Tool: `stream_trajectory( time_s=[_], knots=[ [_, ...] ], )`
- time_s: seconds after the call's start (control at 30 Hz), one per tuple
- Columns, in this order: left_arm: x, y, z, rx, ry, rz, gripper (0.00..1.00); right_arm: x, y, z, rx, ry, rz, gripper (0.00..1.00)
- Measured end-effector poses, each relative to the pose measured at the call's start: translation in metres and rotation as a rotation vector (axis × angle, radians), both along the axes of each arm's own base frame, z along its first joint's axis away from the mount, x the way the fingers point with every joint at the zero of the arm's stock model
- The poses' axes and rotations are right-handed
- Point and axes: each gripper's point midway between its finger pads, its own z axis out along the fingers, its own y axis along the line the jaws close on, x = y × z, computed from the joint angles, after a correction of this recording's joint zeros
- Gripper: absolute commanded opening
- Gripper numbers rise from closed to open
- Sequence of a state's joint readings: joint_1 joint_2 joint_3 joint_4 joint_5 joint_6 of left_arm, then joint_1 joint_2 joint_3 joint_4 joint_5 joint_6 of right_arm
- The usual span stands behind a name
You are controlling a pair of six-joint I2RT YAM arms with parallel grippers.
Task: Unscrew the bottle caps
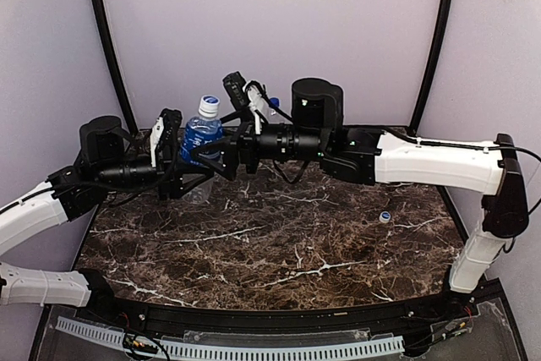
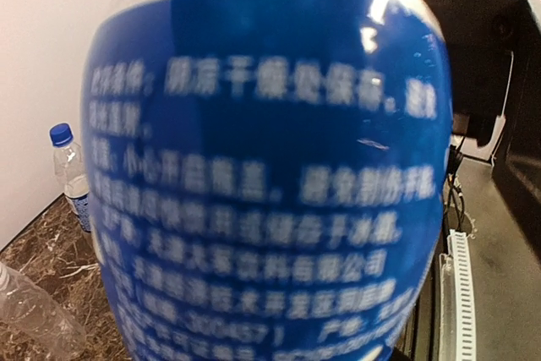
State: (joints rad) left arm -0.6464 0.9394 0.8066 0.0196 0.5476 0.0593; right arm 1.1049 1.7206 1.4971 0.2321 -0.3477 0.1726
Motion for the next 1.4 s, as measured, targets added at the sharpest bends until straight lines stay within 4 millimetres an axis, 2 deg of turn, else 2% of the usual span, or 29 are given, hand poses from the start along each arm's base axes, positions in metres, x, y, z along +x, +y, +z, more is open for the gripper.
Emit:
stream_trajectory(
  time_s=[0.13,0.23,0.3,0.37,0.43,0.53,0.67,0.77,0.9,1.03,1.2,1.3,1.4],
  knots=[
    [0.006,0.007,-0.015,0.09,-0.075,0.035,0.4,-0.001,-0.015,0.007,0.003,0.033,-0.007,0.99],
    [0.017,0.017,-0.03,0.208,-0.198,0.084,0.35,0.001,-0.034,0.027,0.033,0.065,-0.049,0.98],
    [0.027,0.025,-0.04,0.299,-0.294,0.124,0.34,0.002,-0.044,0.039,0.052,0.085,-0.076,0.93],
    [0.037,0.035,-0.048,0.393,-0.38,0.171,0.34,0.005,-0.048,0.042,0.045,0.125,-0.103,0.87],
    [0.049,0.045,-0.053,0.485,-0.466,0.225,0.32,0.01,-0.048,0.033,0.014,0.169,-0.135,0.84],
    [0.065,0.059,-0.048,0.597,-0.604,0.303,0.31,0.021,-0.045,0.003,-0.071,0.262,-0.196,0.8],
    [0.077,0.069,-0.037,0.679,-0.728,0.376,0.3,0.028,-0.041,-0.035,-0.167,0.348,-0.239,0.76],
    [0.081,0.073,-0.035,0.723,-0.779,0.402,0.31,0.03,-0.039,-0.048,-0.203,0.377,-0.253,0.73],
    [0.08,0.072,-0.042,0.766,-0.818,0.388,0.3,0.033,-0.034,-0.05,-0.208,0.39,-0.255,0.69],
    [0.078,0.07,-0.045,0.783,-0.847,0.374,0.3,0.039,-0.035,-0.047,-0.193,0.401,-0.263,0.53],
    [0.078,0.069,-0.043,0.785,-0.862,0.374,0.3,0.049,-0.036,-0.046,-0.169,0.42,-0.261,0.54],
    [0.078,0.069,-0.043,0.786,-0.863,0.373,0.3,0.05,-0.036,-0.046,-0.163,0.43,-0.25,0.51],
    [0.077,0.069,-0.045,0.787,-0.863,0.37,0.3,0.048,-0.035,-0.047,-0.162,0.435,-0.235,0.53]
  ],
)
